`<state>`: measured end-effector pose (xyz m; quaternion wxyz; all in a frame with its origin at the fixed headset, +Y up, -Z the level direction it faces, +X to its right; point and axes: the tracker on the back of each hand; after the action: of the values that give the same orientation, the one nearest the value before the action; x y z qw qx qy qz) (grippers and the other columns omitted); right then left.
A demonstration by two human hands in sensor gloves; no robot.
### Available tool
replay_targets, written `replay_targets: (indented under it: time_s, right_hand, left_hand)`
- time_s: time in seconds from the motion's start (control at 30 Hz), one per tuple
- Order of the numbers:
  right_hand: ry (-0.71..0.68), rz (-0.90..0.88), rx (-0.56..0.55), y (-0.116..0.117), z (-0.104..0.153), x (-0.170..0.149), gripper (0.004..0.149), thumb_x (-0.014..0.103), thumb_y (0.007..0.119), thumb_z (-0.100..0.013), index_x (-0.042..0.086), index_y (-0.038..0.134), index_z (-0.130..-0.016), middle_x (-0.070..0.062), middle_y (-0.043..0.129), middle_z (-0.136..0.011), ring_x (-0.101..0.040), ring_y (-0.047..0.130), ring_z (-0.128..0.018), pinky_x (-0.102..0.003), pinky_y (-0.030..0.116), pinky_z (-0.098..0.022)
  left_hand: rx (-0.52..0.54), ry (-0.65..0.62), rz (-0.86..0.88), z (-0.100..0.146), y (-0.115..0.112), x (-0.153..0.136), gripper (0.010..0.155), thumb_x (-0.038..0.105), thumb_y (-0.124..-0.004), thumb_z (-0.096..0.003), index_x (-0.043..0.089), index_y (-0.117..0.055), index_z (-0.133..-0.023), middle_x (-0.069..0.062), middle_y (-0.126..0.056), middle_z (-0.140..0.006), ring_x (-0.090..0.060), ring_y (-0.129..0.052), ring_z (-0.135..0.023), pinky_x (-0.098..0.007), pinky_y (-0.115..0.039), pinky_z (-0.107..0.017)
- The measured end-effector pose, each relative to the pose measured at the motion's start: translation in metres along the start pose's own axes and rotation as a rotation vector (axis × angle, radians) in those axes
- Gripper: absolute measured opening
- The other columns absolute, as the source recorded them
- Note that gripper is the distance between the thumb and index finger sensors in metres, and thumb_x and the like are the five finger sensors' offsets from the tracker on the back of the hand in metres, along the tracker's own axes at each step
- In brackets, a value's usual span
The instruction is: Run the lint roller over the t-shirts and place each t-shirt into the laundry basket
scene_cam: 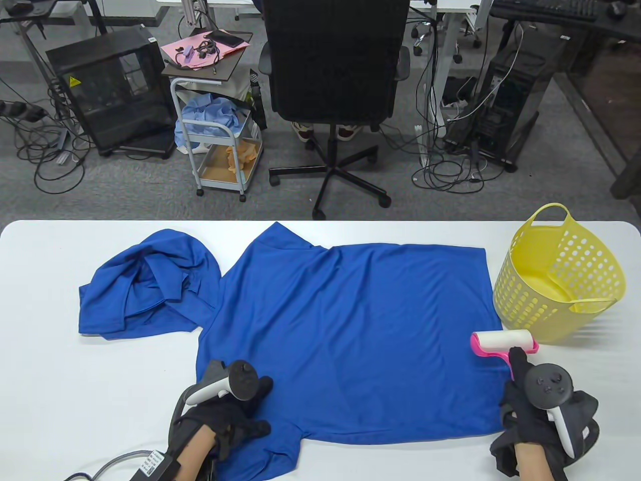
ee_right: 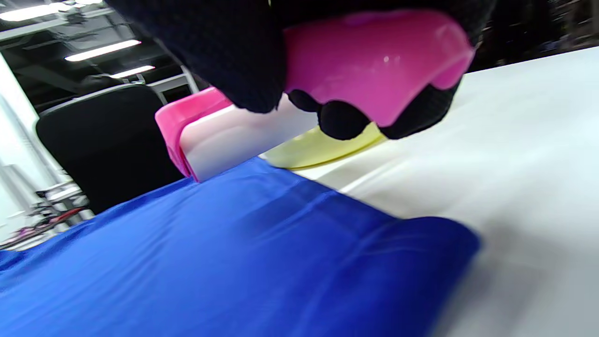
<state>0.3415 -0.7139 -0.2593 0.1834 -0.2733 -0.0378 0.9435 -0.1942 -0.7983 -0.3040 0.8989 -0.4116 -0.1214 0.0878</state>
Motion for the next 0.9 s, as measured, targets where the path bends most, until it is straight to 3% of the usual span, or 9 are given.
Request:
replay_targets:
  time_s: [0.3, 0.9]
  right_hand:
    - [0.178, 0.033, -0.023, 0.011, -0.017, -0.037, 0.058, 0.024, 0.078, -0.051, 0.034, 0.054, -0.102, -0.009, 0.072, -0.107, -0.029, 0.086, -0.083, -0.048, 0.082, -0.060]
    - [0.271, 0.148, -0.011, 0.032, -0.027, -0.041, 0.060, 0.026, 0.076, -0.052, 0.035, 0.046, -0.103, -0.009, 0.067, -0.109, -0.030, 0.082, -0.088, -0.046, 0.080, -0.061]
  left_hand:
    - [0.000, 0.000, -0.001, 0.000, 0.000, 0.000, 0.084, 0.060, -0.062, -0.0539, 0.043, 0.003, -0.105, 0.002, 0.021, -0.106, -0.041, 0.021, -0.096, -0.074, -0.006, -0.061]
    - [0.002, 0.001, -0.001, 0.000, 0.000, 0.001, 0.084, 0.060, -0.062, -0.0538, 0.043, 0.003, -0.105, 0.002, 0.020, -0.106, -0.041, 0.021, -0.096, -0.074, -0.006, -0.061]
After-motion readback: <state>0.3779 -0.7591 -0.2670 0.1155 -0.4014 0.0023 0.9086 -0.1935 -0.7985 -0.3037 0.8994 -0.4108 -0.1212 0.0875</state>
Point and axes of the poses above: the tracker on the back of each hand, its own x axis roughly to the thumb side, its own z axis roughly from the fingertips to the wrist, y = z × x
